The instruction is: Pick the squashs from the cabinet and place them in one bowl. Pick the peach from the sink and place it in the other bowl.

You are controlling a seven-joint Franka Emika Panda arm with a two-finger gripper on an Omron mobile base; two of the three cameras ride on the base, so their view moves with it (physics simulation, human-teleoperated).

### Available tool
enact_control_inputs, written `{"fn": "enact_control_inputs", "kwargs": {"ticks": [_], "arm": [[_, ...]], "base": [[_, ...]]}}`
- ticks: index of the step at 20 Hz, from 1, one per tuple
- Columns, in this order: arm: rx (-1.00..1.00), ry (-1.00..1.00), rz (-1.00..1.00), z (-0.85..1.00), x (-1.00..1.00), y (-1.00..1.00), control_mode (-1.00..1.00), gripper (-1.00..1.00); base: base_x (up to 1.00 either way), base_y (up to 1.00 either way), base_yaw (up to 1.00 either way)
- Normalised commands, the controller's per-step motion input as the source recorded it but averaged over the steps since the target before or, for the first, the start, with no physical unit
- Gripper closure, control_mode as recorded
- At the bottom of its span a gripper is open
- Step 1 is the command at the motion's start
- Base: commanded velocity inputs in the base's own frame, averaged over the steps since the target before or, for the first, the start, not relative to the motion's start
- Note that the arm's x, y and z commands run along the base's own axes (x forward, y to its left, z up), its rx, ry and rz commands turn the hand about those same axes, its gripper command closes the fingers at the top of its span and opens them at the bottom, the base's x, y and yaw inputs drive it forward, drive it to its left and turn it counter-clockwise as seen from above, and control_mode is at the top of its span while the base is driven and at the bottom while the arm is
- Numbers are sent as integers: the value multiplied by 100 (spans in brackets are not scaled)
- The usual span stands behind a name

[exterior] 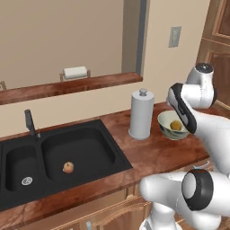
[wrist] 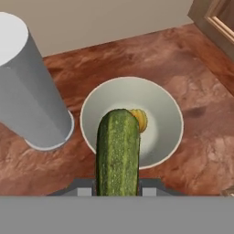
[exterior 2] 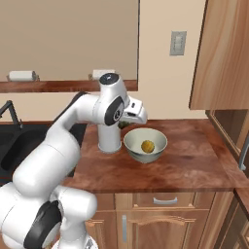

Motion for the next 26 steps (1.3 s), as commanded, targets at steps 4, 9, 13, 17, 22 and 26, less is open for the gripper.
{"fn": "enact_control_inputs", "kwargs": {"ticks": [4,9,13,17,22,26], "arm": [[0,0,0,0,34,-26,-100,100],[0,0,0,0,29,-12,-100,100],[0,0,0,0,41,0,-100,100],[0,0,0,0,36,0,-100,100],[0,0,0,-11,1,0,-100,100],[0,0,0,-33,-10,0,-100,100]], "base": [[0,0,0],[0,0,0],[0,0,0],[0,0,0],[0,0,0],[0,0,0]]}}
